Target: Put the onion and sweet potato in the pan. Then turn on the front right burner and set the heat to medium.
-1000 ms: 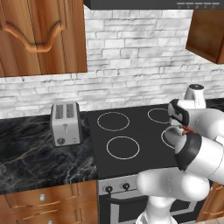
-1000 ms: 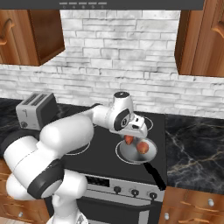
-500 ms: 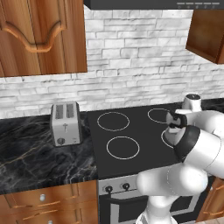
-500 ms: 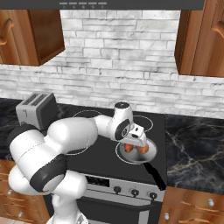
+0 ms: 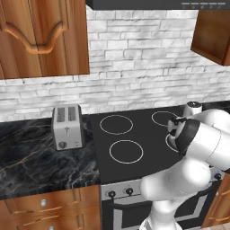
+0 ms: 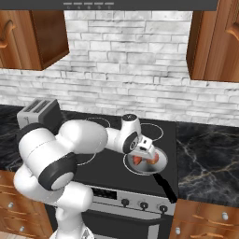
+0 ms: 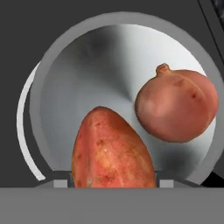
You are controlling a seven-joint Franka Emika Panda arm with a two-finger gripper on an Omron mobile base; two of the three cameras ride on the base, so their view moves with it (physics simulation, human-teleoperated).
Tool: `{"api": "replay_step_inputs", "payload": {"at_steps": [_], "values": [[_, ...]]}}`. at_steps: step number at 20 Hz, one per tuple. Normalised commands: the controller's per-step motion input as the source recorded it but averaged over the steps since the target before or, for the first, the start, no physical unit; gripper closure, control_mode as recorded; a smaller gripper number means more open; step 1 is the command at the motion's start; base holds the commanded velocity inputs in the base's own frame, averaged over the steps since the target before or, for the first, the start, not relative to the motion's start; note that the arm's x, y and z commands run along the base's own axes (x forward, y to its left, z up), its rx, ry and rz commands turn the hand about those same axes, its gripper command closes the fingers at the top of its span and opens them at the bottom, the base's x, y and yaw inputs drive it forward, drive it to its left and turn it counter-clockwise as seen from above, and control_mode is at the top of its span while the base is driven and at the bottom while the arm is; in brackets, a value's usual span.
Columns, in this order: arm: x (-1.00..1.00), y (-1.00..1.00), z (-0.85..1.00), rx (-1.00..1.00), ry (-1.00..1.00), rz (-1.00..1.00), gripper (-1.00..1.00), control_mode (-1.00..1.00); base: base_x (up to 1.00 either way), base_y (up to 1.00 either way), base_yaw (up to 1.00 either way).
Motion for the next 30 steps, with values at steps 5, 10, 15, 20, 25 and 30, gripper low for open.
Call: {"api": "replay_step_inputs", "payload": {"at_steps": [5,10,15,20,25,30], "values": [[0.19,-0.19,-0.01,0.0,0.0,0.0,1.0,-1.0,0.0,0.0,0.0],[0.02,-0.04,-0.04,0.0,0.0,0.0,1.0,-1.0,0.0,0.0,0.0],[0.0,0.0,0.0,0.0,0.0,0.0,-1.0,-1.0,0.0,0.0,0.0],[0.0,0.0,0.0,0.0,0.0,0.0,-1.0,-1.0,0.0,0.0,0.0],[0.0,0.0,0.0,0.0,0.0,0.0,-1.0,-1.0,0.0,0.0,0.0],[-0.24,0.0,0.34,0.0,-0.05,0.0,-1.0,-1.0,0.0,0.0,0.0]]}}
